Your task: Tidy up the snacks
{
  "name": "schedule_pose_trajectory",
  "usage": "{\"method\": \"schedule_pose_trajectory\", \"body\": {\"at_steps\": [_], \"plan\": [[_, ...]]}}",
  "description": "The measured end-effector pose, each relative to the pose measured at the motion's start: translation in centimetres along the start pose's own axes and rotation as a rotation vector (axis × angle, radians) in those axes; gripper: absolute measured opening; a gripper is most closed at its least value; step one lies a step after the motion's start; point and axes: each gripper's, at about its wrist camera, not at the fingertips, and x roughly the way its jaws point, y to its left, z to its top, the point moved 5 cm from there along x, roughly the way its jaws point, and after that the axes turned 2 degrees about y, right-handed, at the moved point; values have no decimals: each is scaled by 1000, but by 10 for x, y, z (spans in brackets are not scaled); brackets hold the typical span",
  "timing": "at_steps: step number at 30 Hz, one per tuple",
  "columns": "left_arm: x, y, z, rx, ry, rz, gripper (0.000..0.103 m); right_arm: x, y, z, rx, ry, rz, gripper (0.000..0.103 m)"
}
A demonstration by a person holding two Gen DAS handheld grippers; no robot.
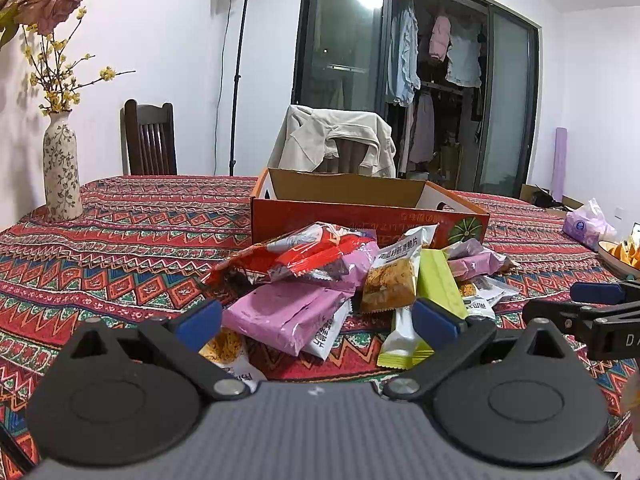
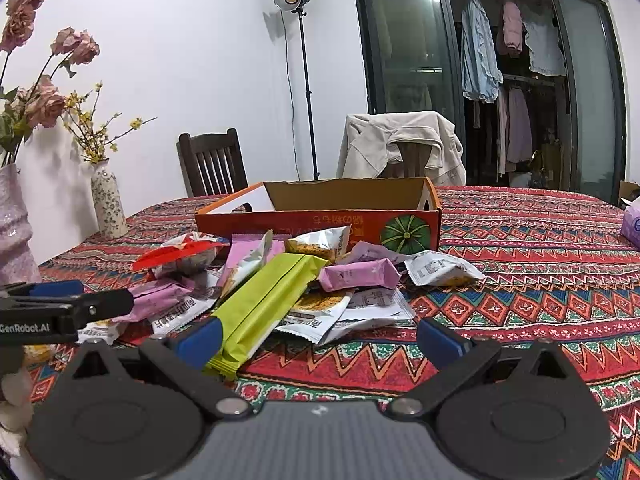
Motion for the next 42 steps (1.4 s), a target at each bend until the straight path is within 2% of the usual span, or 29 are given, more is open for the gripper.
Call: {"method": "schedule_pose_trajectory", "body": {"at_steps": [33,42], "plan": [[0,5,0,-7,0,1,103,1,0,2,-4,6,-1,103],[1,14,3,-21,-4,31,103,8,10,4,-18,17,10,103]]}}
